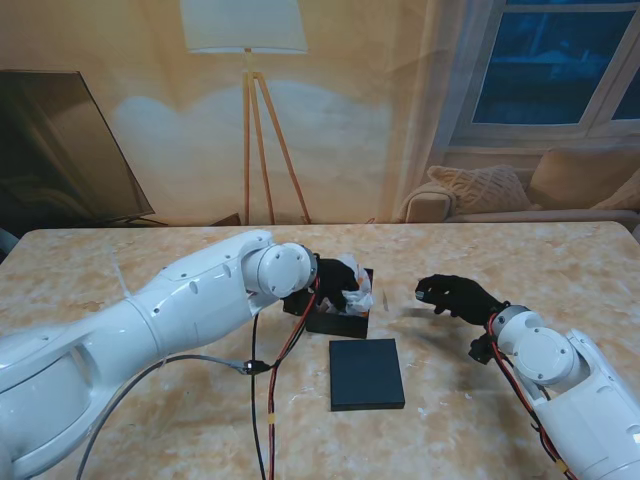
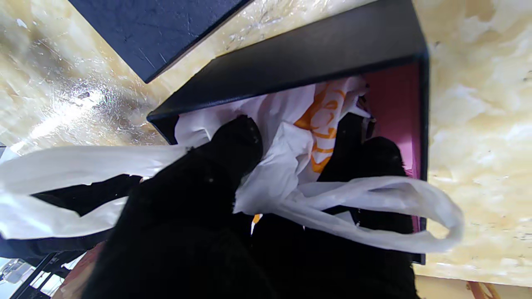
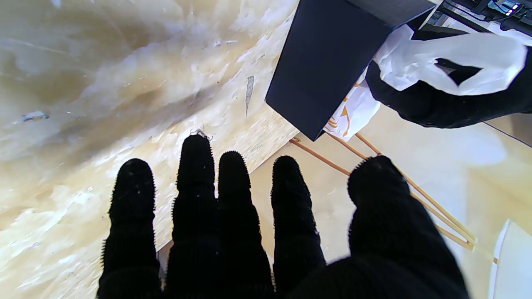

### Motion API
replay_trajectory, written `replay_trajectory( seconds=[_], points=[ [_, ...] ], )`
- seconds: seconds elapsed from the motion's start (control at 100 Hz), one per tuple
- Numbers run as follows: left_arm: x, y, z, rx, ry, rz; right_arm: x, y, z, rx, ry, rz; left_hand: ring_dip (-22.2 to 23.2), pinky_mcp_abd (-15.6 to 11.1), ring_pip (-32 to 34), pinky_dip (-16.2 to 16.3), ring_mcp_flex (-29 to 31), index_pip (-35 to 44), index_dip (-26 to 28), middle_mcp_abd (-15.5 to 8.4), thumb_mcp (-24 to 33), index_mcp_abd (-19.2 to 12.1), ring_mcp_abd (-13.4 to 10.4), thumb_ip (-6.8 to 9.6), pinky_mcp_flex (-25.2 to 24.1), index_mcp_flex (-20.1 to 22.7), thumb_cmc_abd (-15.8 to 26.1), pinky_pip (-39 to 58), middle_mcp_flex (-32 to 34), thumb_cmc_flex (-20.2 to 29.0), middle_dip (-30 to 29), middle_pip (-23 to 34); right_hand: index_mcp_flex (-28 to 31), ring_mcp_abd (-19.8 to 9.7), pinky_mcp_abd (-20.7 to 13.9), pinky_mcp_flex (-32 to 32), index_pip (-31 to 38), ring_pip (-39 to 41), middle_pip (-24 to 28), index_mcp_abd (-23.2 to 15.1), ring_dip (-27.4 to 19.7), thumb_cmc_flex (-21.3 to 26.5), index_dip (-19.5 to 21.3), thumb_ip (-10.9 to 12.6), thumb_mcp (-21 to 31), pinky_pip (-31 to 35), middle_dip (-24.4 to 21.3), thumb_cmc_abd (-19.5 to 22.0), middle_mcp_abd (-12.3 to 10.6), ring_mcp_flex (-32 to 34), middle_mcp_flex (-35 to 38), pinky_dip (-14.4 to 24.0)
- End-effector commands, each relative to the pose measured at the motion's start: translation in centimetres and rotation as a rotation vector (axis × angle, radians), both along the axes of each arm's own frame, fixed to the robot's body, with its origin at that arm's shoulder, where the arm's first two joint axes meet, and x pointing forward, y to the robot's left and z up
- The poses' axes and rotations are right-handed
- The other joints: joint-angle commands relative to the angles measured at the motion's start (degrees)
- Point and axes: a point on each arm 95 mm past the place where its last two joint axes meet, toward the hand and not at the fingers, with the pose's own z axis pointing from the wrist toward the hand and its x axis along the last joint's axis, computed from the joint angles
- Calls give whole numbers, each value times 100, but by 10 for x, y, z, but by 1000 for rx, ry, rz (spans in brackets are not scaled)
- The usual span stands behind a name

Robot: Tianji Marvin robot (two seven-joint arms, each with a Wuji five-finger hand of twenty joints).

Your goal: Pack mini donuts into a plastic bag, tie the opening and put the bag into the gift box

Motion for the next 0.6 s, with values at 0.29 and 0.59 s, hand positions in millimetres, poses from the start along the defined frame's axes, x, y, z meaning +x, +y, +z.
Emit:
replay_trajectory(
  seconds=[0.29,0.59],
  points=[
    [-11,3,20,-40,-97,-18,-4,4,-4,6,17,19,-591,179,-965,-248,-1609,-1613,196,437,1045,508,323,322,-1316,-342,193,-964,-1615,-1764,-756,-478,-59,-32,16,-30,-25,38,-72,-41,0,98,16,136,-18,25,14,-21,-28,47,-55,-26],
    [-21,6,32,-76,-220,-35,-4,4,-4,8,15,20,-755,232,-1216,-317,-2148,-1746,217,608,1190,377,330,285,-1670,-811,94,-1291,-2250,-1917,-863,-785,-74,-32,13,-30,-28,47,-59,-42,2,78,14,135,42,25,15,-45,-40,54,-47,-31]
  ],
)
